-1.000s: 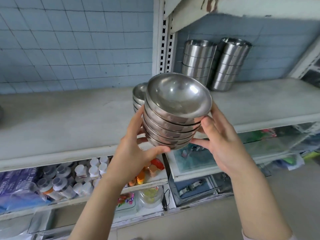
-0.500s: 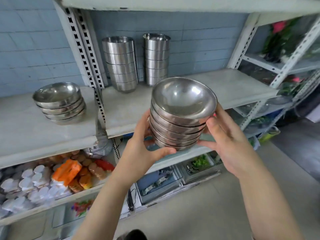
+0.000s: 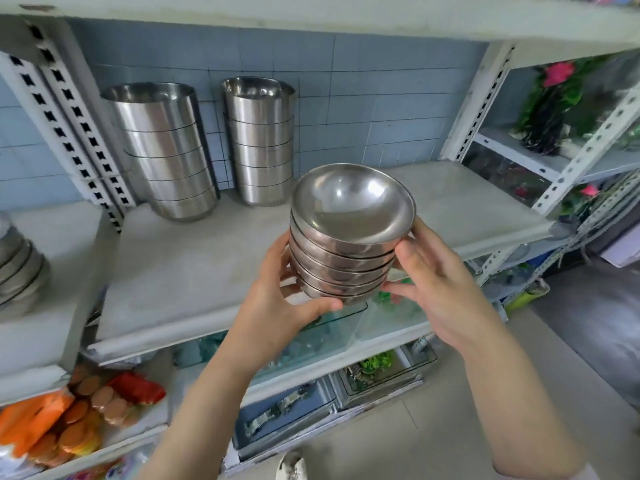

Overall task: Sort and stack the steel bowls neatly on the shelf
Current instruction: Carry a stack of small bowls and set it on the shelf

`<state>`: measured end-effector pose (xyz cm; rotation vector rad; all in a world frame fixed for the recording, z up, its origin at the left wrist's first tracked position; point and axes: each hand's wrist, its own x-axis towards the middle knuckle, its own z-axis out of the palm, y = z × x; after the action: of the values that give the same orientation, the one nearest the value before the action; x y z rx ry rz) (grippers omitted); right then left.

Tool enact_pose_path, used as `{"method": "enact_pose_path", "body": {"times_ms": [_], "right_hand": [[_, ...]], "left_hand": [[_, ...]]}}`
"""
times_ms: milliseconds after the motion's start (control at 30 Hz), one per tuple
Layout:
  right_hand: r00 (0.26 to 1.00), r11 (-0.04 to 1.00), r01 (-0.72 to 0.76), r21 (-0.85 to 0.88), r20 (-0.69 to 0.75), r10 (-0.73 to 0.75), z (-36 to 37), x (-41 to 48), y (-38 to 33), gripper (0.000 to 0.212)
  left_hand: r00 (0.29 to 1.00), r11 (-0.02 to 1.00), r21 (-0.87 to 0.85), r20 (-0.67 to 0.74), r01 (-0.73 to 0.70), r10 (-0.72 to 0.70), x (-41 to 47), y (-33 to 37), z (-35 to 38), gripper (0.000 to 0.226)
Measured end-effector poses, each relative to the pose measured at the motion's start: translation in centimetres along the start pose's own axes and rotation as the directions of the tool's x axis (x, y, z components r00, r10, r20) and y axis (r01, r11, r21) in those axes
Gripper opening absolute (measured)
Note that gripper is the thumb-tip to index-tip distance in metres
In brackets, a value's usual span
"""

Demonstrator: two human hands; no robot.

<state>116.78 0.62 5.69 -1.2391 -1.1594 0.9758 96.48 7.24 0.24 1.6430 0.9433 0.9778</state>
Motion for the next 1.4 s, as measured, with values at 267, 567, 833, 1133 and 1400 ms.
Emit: {"method": "enact_pose_path", "body": {"times_ms": [267, 567, 833, 1133, 1400], "right_hand": [[0.997, 1.000, -0.004, -0.031, 0.071, 0.006, -4.2, 7.9, 2.9, 0.083], [0.971, 1.000, 0.002, -0.007, 0.238, 0.000, -8.7, 21.0, 7.5, 0.061], [0.907, 0.999, 0.004, -0.036, 0.420, 0.012, -11.3, 31.6, 10.3, 0.057], [0.858, 0.996, 0.050, -0.069, 0.513, -0.007, -12.2, 37.8, 12.1, 0.073], [0.830, 0.995, 0.074, -0.074, 0.557, -0.021, -12.1, 39.8, 12.6, 0.077]], "left_hand": [[0.999, 0.997, 0.074, 0.017, 0.026, -0.028, 8.6, -1.9, 3.2, 0.109], [0.987, 0.981, 0.153, -0.128, 0.120, -0.101, 18.1, -5.2, 6.5, 0.103], [0.929, 0.955, 0.144, -0.306, 0.260, -0.207, 25.7, -7.1, 8.8, 0.107], [0.889, 0.935, 0.152, -0.388, 0.321, -0.243, 29.4, -7.6, 9.6, 0.106], [0.878, 0.932, 0.117, -0.394, 0.343, -0.273, 30.9, -8.3, 9.6, 0.111]]}}
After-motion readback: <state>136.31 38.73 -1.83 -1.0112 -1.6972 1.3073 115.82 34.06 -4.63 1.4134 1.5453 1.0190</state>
